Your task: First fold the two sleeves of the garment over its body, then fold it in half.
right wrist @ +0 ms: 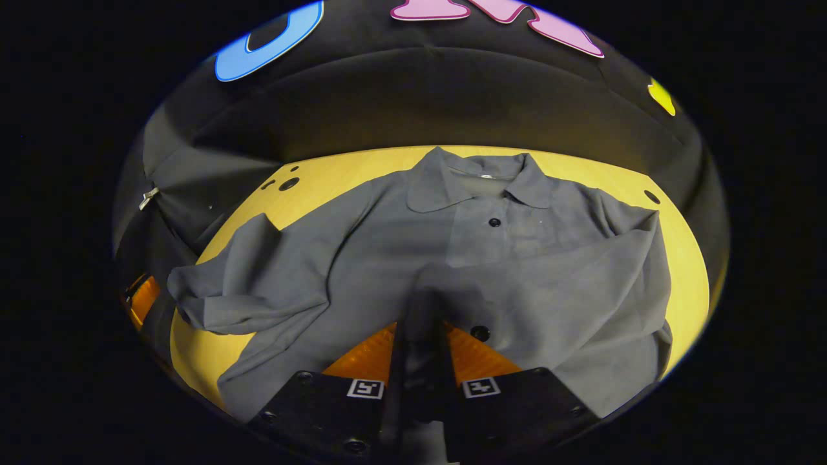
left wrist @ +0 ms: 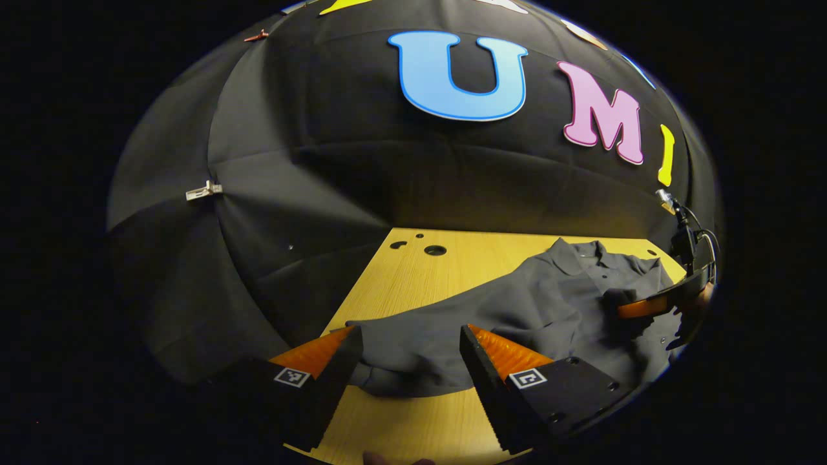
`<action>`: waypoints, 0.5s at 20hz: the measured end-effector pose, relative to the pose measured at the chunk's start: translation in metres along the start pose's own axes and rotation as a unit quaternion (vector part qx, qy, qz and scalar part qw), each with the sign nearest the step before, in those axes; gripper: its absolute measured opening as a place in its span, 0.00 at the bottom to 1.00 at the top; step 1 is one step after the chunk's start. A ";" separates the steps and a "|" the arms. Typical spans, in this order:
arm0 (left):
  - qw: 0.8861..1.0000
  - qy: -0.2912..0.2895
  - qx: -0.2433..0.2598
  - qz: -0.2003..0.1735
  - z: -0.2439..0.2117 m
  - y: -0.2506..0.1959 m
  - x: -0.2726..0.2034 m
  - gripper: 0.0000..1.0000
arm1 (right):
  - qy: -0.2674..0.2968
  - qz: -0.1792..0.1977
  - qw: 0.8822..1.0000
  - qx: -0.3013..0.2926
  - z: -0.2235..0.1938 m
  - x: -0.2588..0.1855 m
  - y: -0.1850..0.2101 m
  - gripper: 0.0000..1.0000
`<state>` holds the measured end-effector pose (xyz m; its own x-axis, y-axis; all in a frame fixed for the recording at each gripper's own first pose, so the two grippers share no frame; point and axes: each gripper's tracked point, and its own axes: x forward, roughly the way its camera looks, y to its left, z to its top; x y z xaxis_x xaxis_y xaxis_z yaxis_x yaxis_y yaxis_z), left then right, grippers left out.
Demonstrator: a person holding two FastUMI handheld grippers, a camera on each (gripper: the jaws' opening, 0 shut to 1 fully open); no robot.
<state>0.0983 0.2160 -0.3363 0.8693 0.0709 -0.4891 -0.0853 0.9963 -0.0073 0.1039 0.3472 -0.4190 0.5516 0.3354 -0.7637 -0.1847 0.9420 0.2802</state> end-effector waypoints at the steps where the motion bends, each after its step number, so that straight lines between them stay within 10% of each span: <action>1: 1.000 0.002 -0.004 0.004 -0.004 0.004 0.001 0.95 | 0.004 0.010 1.000 -0.002 -0.002 -0.003 0.005 0.32; 2: 1.000 0.005 -0.006 0.009 -0.006 0.007 0.004 0.95 | 0.007 0.019 1.000 -0.005 -0.005 -0.005 0.010 0.26; 5: 1.000 0.016 -0.009 0.022 -0.015 0.019 0.013 0.96 | 0.011 0.052 0.999 -0.008 -0.008 -0.013 0.029 0.58; 10: 0.998 0.036 -0.021 0.043 -0.034 0.036 0.026 0.95 | 0.008 0.144 0.989 0.004 -0.002 -0.046 0.074 0.51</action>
<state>0.1016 0.2522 -0.3789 0.8212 0.1508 -0.5503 -0.1796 0.9837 0.0015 0.0635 0.4019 -0.3641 0.4645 0.5907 -0.6598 -0.3268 0.8068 0.4923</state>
